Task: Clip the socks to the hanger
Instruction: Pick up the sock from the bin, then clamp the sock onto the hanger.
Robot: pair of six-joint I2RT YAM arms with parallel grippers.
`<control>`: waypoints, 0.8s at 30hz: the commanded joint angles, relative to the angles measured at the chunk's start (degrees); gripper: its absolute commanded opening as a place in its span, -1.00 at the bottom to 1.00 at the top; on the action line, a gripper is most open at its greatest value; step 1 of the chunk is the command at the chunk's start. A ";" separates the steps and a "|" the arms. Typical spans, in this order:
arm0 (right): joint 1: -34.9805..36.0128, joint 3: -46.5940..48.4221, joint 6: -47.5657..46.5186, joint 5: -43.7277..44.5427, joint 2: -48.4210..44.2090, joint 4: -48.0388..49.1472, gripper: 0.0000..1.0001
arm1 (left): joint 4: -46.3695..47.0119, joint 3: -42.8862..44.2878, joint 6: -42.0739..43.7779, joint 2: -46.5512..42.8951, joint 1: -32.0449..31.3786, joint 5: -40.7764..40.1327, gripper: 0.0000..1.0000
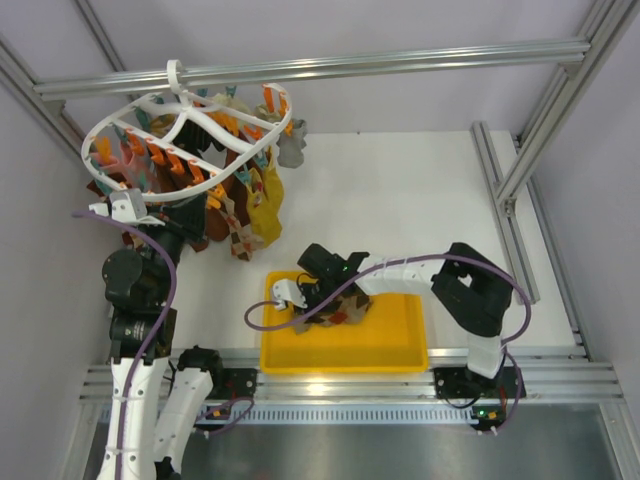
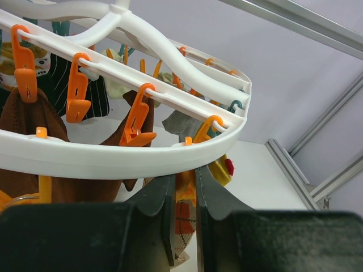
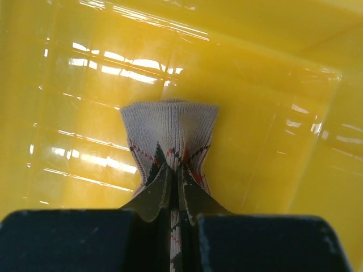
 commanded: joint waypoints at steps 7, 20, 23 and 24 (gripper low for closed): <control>-2.63 2.83 13.76 -11.06 -15.53 14.35 -1.00 | 1.29 1.77 -0.58 1.87 0.22 -0.02 -1.00; -1.76 13.31 47.00 -14.23 -13.62 50.55 -1.00 | 1.65 2.38 -2.51 3.10 0.22 -0.55 -1.00; -0.96 13.13 47.35 -10.46 -10.89 52.67 -1.00 | 1.74 2.38 -2.69 3.18 0.22 -0.64 -1.00; -1.05 12.78 48.31 -9.58 -10.19 53.56 -1.00 | 1.74 2.38 -2.78 3.01 0.22 -0.72 -1.00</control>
